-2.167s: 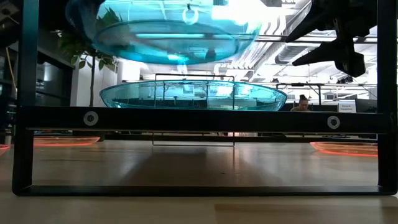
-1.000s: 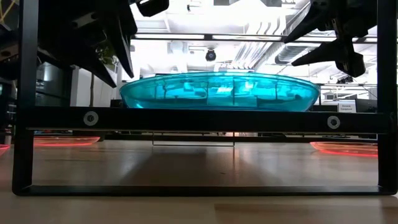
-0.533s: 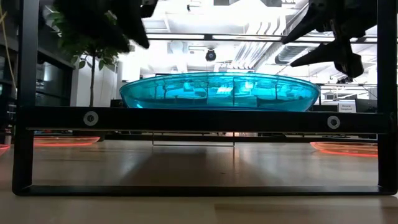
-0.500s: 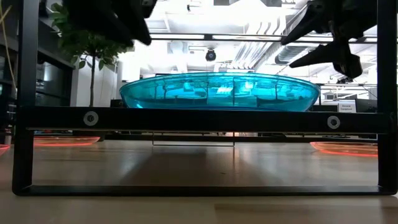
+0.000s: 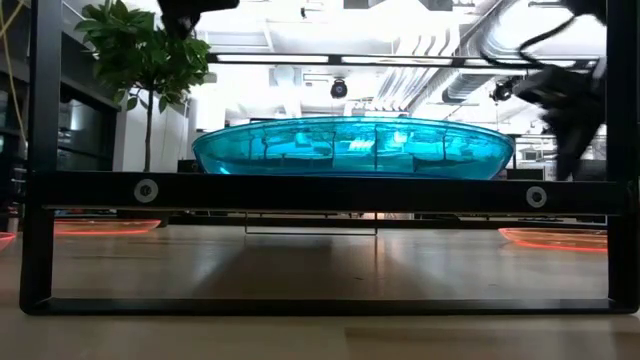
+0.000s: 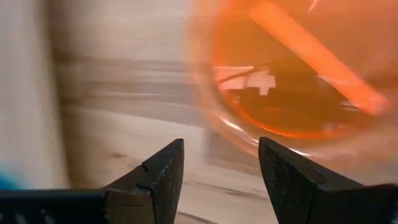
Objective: Place and stack plates onto a shelf
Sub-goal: Put middle right orange transparent plate on the shelf
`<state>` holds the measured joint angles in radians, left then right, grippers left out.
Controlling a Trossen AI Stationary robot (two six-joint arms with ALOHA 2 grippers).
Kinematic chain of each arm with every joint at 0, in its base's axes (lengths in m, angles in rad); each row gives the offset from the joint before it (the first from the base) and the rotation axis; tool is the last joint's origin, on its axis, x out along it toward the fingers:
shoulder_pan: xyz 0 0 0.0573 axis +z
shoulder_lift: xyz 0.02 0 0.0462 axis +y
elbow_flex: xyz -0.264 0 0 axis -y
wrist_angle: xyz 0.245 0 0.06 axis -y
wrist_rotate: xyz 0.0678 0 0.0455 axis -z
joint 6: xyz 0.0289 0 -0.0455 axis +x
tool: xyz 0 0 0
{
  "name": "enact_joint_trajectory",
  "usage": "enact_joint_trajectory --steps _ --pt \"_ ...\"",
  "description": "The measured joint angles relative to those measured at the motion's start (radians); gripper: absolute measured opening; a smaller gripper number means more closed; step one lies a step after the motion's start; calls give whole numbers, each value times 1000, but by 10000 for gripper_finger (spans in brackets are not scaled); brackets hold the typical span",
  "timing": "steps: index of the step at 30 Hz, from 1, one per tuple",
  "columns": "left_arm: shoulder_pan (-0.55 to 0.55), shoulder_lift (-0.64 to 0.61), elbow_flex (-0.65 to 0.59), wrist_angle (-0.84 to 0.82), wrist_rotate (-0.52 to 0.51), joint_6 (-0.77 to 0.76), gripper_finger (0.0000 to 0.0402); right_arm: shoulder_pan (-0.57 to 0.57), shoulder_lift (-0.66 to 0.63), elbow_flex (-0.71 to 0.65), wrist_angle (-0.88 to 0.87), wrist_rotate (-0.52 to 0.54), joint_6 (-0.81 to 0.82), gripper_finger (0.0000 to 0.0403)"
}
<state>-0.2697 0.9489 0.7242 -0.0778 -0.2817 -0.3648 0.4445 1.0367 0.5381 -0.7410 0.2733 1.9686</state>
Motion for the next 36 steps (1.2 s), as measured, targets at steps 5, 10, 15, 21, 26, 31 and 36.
enact_joint_trajectory --steps 5,10,15,21,26,31,36 --pt "0 -82 -93 79 -44 -73 118 137 23 0 -151 -9 251 188" --pt "0 -100 -109 104 -103 -79 118 131 71 0 -250 -82 264 188" --pt "0 -101 -108 104 -107 -79 118 78 116 -2 -271 -82 257 188" --pt "0 -100 -108 99 -108 -79 118 35 185 -4 -271 -83 253 188" --pt "0 -100 -108 99 -108 -78 118 -16 238 -4 -267 -79 251 188" --pt "0 -100 -108 98 -108 -78 117 -64 296 -4 -255 -73 249 188" --pt "0 -100 -108 98 -108 -78 117 -100 320 -4 -171 -27 240 188"
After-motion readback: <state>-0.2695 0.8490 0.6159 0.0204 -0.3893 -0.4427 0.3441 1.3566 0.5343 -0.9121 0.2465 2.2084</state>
